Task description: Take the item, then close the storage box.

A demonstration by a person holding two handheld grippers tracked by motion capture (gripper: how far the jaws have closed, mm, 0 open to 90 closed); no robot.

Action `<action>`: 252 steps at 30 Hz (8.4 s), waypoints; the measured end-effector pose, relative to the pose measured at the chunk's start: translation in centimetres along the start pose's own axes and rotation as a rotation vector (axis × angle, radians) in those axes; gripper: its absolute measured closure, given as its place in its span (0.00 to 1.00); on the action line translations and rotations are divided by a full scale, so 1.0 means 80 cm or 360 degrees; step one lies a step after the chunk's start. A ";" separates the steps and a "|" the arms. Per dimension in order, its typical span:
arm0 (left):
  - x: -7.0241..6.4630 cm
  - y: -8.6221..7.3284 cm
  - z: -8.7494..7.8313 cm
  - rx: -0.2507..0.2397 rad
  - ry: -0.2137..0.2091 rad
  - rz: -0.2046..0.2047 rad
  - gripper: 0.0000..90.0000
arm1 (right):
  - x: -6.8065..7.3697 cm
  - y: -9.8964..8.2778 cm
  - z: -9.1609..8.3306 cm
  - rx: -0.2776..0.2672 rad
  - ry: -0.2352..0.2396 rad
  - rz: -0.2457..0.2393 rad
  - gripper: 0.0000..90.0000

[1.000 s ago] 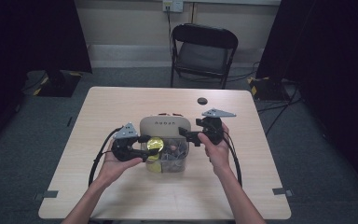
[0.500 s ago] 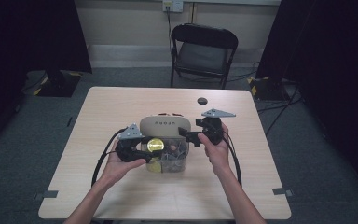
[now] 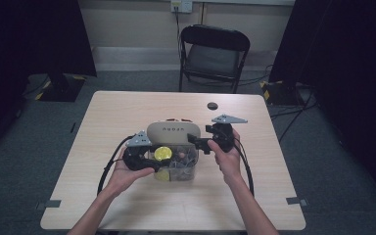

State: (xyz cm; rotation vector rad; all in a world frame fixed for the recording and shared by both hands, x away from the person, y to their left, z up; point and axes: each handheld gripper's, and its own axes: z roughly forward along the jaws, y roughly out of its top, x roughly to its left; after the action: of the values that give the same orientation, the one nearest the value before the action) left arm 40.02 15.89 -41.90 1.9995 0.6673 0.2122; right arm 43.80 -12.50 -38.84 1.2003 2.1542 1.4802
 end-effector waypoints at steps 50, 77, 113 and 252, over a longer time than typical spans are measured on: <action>0.012 0.005 -0.070 -0.0165 0.0011 -0.0069 0.42 | 0.003 0.003 0.005 -0.0006 0.0011 -0.0009 0.13; 0.068 -0.024 -0.108 -0.0173 0.0135 -0.0191 0.42 | 0.001 0.000 0.005 -0.0002 0.0014 -0.0007 0.13; 0.134 -0.092 -0.093 0.0027 0.0356 -0.0390 0.42 | -0.011 -0.014 -0.007 -0.0005 -0.0046 0.0004 0.13; 0.088 -0.155 -0.079 0.0275 0.0596 -0.0199 0.19 | 0.047 -0.021 -0.035 0.0011 0.0193 -0.0073 0.23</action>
State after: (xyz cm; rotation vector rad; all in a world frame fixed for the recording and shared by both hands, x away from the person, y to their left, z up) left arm 38.73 29.01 -50.19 2.0930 1.0764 0.4747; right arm 38.93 -11.73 -38.22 1.0812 2.2507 1.5645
